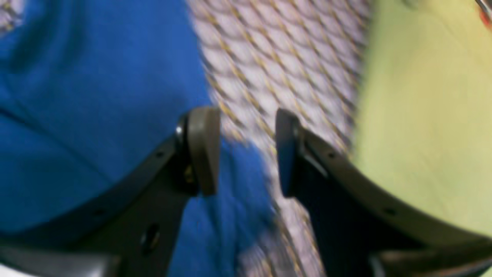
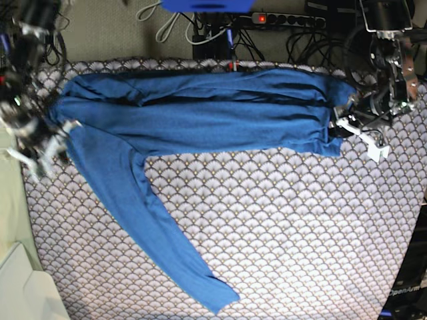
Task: Fold the T-shirt properly
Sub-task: 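Move the right gripper to the sleeve nearest it and grasp it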
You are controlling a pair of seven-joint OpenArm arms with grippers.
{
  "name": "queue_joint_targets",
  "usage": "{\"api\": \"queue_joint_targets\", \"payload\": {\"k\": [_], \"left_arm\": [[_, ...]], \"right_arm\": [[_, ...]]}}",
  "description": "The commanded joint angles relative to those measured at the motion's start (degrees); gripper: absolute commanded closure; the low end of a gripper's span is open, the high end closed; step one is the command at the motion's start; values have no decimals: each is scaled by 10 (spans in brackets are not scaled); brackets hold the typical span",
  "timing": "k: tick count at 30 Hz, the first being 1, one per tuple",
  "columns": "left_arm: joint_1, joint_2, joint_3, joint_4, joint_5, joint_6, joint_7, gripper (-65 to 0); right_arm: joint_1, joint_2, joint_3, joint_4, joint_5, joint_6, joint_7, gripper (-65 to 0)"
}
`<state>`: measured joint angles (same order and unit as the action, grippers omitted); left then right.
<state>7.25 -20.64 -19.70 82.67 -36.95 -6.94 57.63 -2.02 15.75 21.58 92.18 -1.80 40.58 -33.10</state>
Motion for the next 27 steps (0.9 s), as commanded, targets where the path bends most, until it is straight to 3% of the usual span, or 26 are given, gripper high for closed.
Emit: {"api": "queue_joint_targets", "payload": {"k": [1,5,10,13,19,27], "left_arm": [[3,-11,-1,1,13,8,19,-337],[4,-13,-1,1,13,8,20,-337],[4,-13,-1,-3,13,8,18,-337],[4,-10,-1,-1,13,8,14,-337],[3,-10,-1,2,13,8,13,-337],[2,-12,-2,2,13,8,13,-337]], "right_arm": [[39,13,-16,-4,-10,-6,0,-252],[176,-14,-94,-102,-58,-6,-28,-252],[339,-59,-99,-282,-119,-6,-24,-249],[409,-69,-97,-408,-140,-6,25,-248],[435,-64,-100,-540,-137,-6,154,-248],[434,-52,-98,-622,-137,-6,242,-248]]}}
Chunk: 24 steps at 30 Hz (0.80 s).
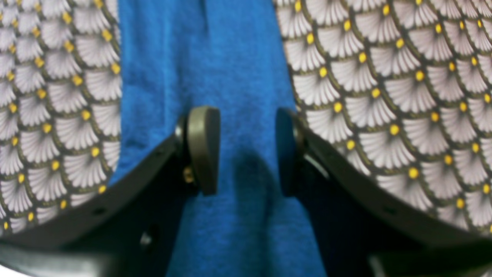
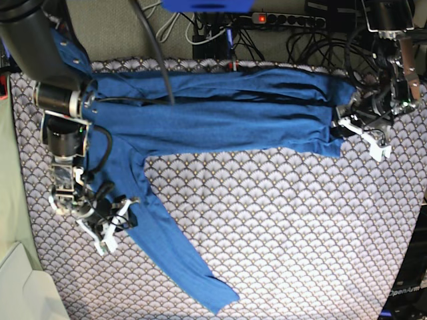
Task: Fold the T-shirt properly
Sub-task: 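Move the right gripper to the sleeve nearest it and grasp it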
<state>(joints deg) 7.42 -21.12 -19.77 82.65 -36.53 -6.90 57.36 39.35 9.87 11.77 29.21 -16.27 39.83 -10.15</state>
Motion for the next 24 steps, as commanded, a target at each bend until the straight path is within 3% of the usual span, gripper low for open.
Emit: {"api": "queue_joint_targets", "payload": {"k": [1,8,22,24], "left_arm": [[0,-7,-1,2,9,8,16,-337],[1,-5,-1,1,9,8,16,-337],[1,-5,-1,-1,9,8,16,-337],[1,-5,-1,-1,9,8,16,-337]], "right_arm": [[20,12,1,2,8,2,19,-248],[19,20,1,-27,8,-47,66,-248],[-6,15,-3,-63,8,-49,78,-245],[-6,15,-3,-66,8,-49,78,-215]]}}
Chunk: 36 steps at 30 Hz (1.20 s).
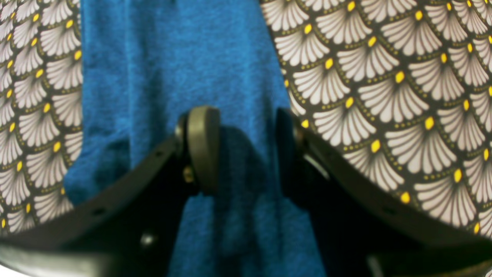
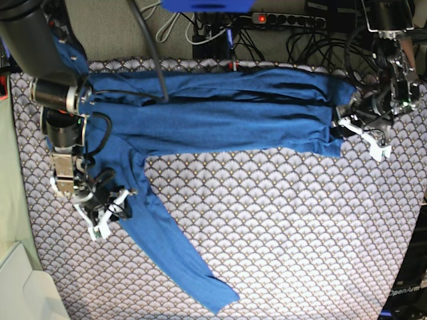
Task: Fold the T-shirt properly
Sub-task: 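Move the right gripper to the sleeve nearest it and grasp it, then lift the held sleeve and fold it across the shirt body with the right gripper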
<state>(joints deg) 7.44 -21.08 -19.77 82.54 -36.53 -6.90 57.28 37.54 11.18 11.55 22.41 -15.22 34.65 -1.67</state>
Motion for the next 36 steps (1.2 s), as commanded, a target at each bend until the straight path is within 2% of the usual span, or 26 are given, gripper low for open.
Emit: {"api": "queue_joint_targets", "payload": {"k": [1,4,5,9,12,13,15,16,21,26,33,36], "left_arm": [[1,-6,-1,0,9,8,17,-337],[1,-6,-1,3,8,8,17,-337],[1,-7,-1,3,7,8,17,-337],[1,-7,-1,4,4,8,17,-337],[1,-7,-1,4,4,8,17,-337],[1,-7,-1,4,4,8,17,-337],[1,-8,-2,8,4,8,17,-337],[1,-9,-2,15,4,8,17,-337],[1,-5,-39,42,3,8,23,-337],[1,-6,-46,43,3,8,23,-337],[0,-6,-46,43,3,8,21,-337],[-4,-6,-46,43,3,8,20,-337]], "right_arm": [[12,2,-1,2,-3,3,-7,-182],[12,2,-1,5,-3,3,-7,-29],[13,2,-1,5,-4,3,-9,0],[16,5,-1,8,-4,5,-12,0],[10,5,-1,50,-4,6,-21,0],[0,4,0,73,-3,14,-35,0],[-21,1,4,141,-1,53,-66,0],[-31,-1,4,175,-1,53,-81,0],[-123,-24,1,395,27,53,-175,0],[-207,-59,3,582,34,53,-254,0],[-340,-111,-3,778,35,53,-305,0],[-389,-125,-40,833,35,53,-319,0]]}}
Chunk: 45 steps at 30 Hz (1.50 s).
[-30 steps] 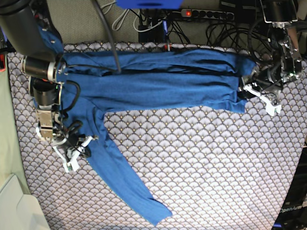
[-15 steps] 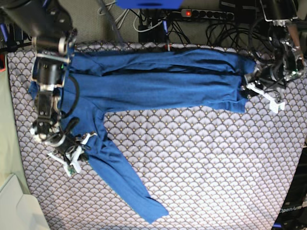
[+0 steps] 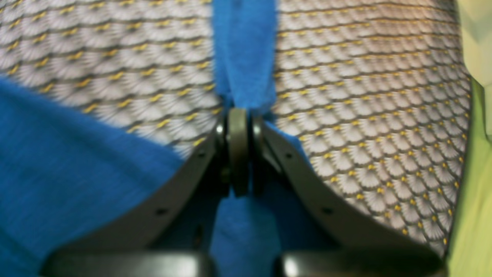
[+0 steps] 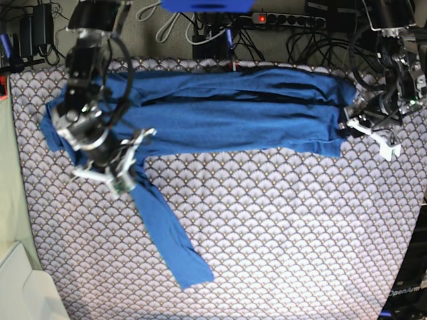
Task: Fold the T-shirt properly
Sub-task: 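Lift the held sleeve and fold it across the shirt body with the right gripper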
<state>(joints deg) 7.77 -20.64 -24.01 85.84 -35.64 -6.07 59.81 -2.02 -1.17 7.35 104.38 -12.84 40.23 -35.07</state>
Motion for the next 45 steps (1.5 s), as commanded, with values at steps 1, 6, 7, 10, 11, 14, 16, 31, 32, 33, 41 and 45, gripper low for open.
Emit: {"api": "queue_joint_targets", "payload": {"k": [1,6,7,10,11,14,16,31,32,33,41,45], "left_arm": [[-7,-10,-4,10,-6,0,-5,-337],[-9,-10,-4,10,-6,0,-8,-337],[-9,-10,-4,10,-6,0,-8,-337],[-9,-10,-4,10,-6,0,-8,-337],[-9,-10,-4,10,-6,0,-8,-338],[-9,-10,-4,10,-6,0,-8,-338],[-9,-10,-4,10,-6,0,-8,-338],[-5,-10,-4,10,-6,0,-8,-338],[-4,-10,-4,10,-6,0,-8,-338],[-4,-10,-4,10,-6,0,-8,-338],[-4,-10,-4,11,-6,0,-8,-338],[-4,-10,-4,11,-6,0,-8,-338]], "right_arm": [[-10,-5,-11,28,11,-2,13,0],[-69,-39,-55,75,8,-2,11,0],[-80,-43,-62,80,8,-2,11,0],[-106,-45,-85,85,8,-2,12,0],[-114,-45,-90,85,8,-2,12,0],[-137,-45,-94,84,11,-2,16,0],[-148,-45,-95,84,11,-2,17,0],[-187,-32,-125,80,8,-2,17,0],[-179,-29,-125,83,8,-2,14,0],[-171,-25,-125,83,8,-2,11,0],[-101,-21,-125,78,8,-2,-34,-177],[-61,-21,-125,41,8,-2,-49,-272]]}}
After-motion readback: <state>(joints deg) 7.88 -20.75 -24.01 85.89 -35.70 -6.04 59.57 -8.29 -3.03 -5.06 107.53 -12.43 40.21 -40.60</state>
